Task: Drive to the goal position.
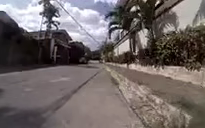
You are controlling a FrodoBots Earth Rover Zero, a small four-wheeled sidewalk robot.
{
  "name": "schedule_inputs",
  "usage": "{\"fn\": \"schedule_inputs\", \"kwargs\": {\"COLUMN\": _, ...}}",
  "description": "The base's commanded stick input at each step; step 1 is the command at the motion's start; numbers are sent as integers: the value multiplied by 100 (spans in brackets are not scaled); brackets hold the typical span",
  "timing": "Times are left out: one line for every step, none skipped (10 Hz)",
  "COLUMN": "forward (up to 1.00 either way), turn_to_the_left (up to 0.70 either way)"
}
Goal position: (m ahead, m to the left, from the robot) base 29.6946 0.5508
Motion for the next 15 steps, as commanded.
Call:
{"fn": "schedule_inputs", "kwargs": {"forward": 100, "turn_to_the_left": 0}}
{"fn": "schedule_inputs", "kwargs": {"forward": 100, "turn_to_the_left": 0}}
{"fn": "schedule_inputs", "kwargs": {"forward": 100, "turn_to_the_left": 0}}
{"fn": "schedule_inputs", "kwargs": {"forward": 100, "turn_to_the_left": 0}}
{"fn": "schedule_inputs", "kwargs": {"forward": 100, "turn_to_the_left": 0}}
{"fn": "schedule_inputs", "kwargs": {"forward": 100, "turn_to_the_left": 0}}
{"fn": "schedule_inputs", "kwargs": {"forward": 100, "turn_to_the_left": 0}}
{"fn": "schedule_inputs", "kwargs": {"forward": 100, "turn_to_the_left": 0}}
{"fn": "schedule_inputs", "kwargs": {"forward": 100, "turn_to_the_left": 0}}
{"fn": "schedule_inputs", "kwargs": {"forward": 100, "turn_to_the_left": 0}}
{"fn": "schedule_inputs", "kwargs": {"forward": 100, "turn_to_the_left": 0}}
{"fn": "schedule_inputs", "kwargs": {"forward": 100, "turn_to_the_left": 0}}
{"fn": "schedule_inputs", "kwargs": {"forward": 100, "turn_to_the_left": 0}}
{"fn": "schedule_inputs", "kwargs": {"forward": 100, "turn_to_the_left": 0}}
{"fn": "schedule_inputs", "kwargs": {"forward": 100, "turn_to_the_left": 0}}
